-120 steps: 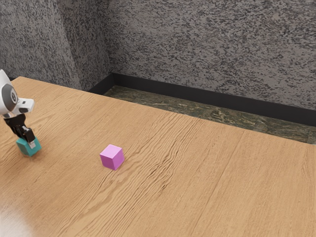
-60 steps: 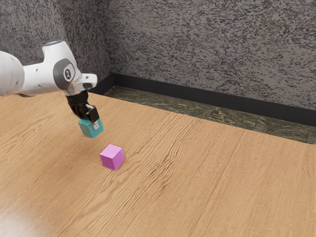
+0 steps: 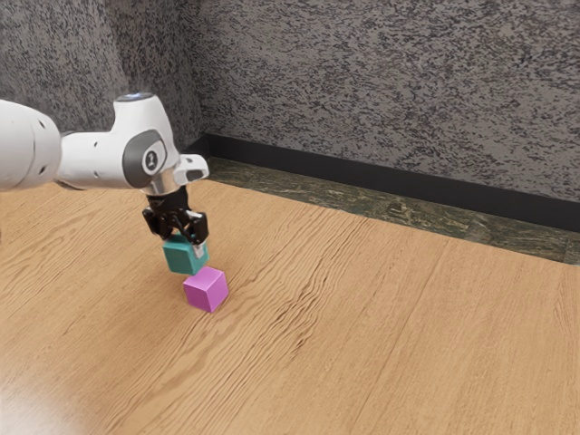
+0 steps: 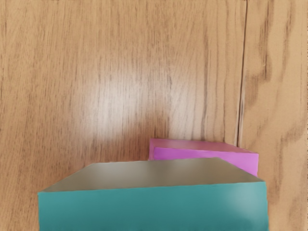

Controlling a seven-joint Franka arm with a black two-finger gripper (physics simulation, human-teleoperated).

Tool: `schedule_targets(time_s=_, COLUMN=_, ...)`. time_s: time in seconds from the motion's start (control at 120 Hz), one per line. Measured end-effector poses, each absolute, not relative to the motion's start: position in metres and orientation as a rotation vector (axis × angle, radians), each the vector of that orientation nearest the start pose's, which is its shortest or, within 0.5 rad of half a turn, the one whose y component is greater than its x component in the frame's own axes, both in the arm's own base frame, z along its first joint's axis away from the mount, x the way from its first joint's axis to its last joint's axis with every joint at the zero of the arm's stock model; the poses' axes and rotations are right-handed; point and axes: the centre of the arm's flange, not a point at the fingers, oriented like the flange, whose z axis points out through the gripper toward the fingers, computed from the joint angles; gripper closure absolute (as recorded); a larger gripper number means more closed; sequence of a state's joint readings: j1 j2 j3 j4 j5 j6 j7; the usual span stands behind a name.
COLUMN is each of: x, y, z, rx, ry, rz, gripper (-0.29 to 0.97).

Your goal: Pick up the blue block with one arm, and put the blue block on the pink block with one arm

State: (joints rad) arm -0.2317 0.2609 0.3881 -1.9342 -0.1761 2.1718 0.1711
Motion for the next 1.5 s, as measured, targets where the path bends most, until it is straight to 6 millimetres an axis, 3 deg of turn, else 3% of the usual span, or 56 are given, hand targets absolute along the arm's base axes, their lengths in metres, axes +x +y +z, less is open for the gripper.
schedule_targets(time_s=0.142, x=0.597, y=0.070, z=0.371, rx=-3.173, ry=-0.091, rz=-0.059, gripper=0.34)
schedule_targets(time_s=0.642, x=0.596, y=0.054, z=0.353, rx=-3.223, ry=0.089, rz=-0.053, gripper=0.33)
schedule_targets(time_s=1.408, x=0.595, y=0.054, z=0.338, rx=-3.231, ry=0.224, rz=-0.022, gripper=0.33)
schedule_targets(time_s=1.5, x=0.595, y=0.054, z=0.338, rx=-3.234, ry=0.231, rz=-0.023, gripper=0.23)
